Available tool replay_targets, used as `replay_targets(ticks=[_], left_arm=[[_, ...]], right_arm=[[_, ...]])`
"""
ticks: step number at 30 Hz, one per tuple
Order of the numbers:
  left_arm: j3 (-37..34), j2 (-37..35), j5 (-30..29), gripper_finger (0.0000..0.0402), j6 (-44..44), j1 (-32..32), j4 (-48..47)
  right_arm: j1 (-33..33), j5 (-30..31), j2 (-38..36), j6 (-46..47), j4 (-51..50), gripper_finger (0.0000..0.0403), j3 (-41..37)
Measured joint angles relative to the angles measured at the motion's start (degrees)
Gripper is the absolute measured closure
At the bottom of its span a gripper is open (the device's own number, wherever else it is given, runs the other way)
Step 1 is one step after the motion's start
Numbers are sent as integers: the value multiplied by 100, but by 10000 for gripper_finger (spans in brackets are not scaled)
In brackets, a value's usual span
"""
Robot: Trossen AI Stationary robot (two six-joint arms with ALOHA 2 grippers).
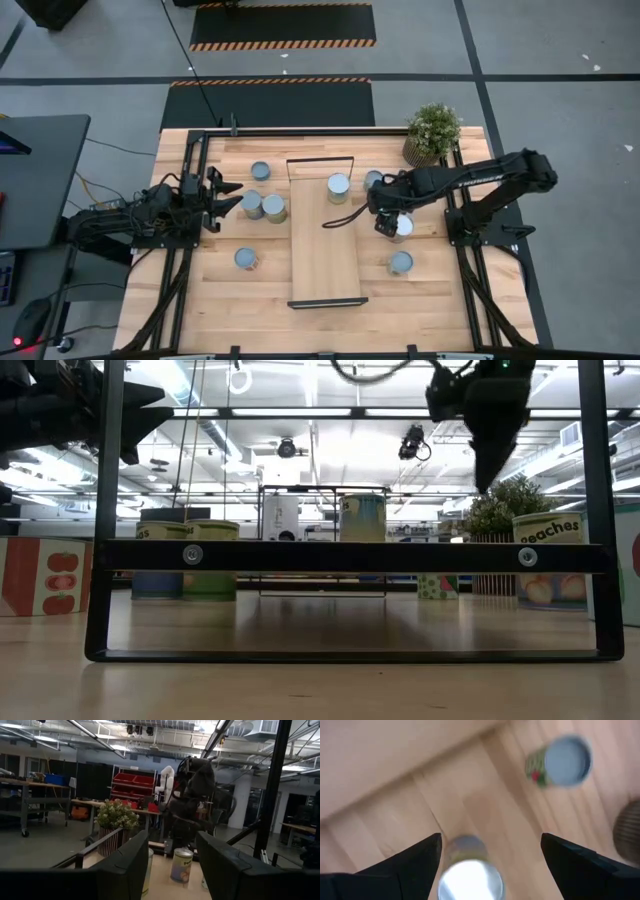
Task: Pick and place cans onto a shelf
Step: Put the canned peas on the shelf
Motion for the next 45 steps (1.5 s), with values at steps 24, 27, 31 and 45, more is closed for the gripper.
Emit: replay_targets(ticks=[24,27,31,45], left_arm=[[0,0,0,230,-2,0,4],[0,0,0,230,-2,1,4],[0,0,0,230,0,1,4],[-1,0,-502,230,56,0,90]], right_arm=[[0,-393,51,276,6,29,-27],[0,-382,54,278,143,27,-257],[3,-211,55,107,741,27,-632],[-32,1309,-1005,-1635,3890,30,-2395]])
